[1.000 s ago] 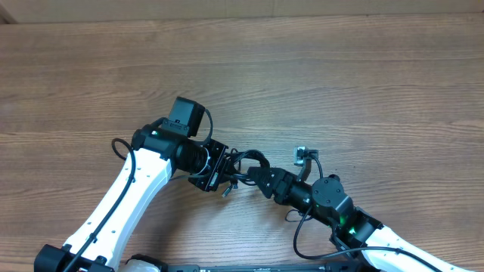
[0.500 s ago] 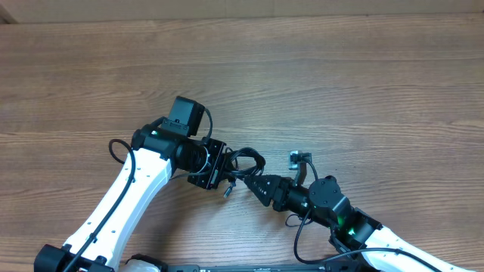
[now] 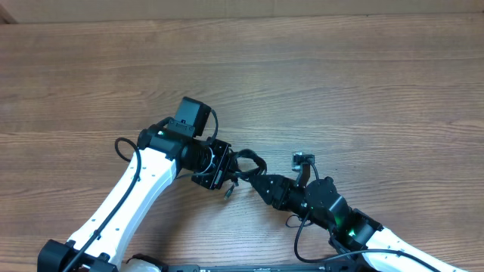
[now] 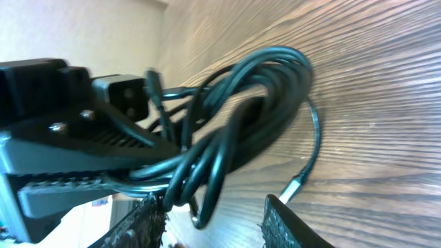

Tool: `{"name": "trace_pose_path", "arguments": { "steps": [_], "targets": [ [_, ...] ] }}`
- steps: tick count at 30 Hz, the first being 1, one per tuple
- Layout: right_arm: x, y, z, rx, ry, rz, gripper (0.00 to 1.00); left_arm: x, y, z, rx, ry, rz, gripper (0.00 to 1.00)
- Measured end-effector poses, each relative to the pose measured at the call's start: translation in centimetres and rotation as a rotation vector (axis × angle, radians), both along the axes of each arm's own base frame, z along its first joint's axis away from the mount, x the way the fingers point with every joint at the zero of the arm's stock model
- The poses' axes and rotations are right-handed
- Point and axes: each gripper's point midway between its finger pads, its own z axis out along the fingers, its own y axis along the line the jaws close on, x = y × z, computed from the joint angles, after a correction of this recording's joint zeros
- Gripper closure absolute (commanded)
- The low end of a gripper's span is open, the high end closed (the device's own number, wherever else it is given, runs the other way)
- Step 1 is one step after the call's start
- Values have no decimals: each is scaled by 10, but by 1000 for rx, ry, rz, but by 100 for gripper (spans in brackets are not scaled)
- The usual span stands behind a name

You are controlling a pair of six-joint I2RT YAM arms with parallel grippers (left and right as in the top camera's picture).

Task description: Untangle cables

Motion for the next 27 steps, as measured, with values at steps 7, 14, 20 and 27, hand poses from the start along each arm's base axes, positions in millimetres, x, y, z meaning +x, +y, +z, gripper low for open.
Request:
{"name": "trace_pose_path", "arguments": {
  "steps": [7,14,20,27],
  "targets": [
    [3,-6,-7,-16,32,-48,57,-4,-12,9,-82,-40,-93,96],
    [8,-6,-3,4,15,-72,52,-10,-22,16,-137,-45,-141,96],
    [14,-7,4,46,0,-107,46,-10,-25,23,-160,-54,-155,96],
    [29,-13,20,148,-7,-223,34,-12,-32,33,-213,-38,-157,96]
  ]
}}
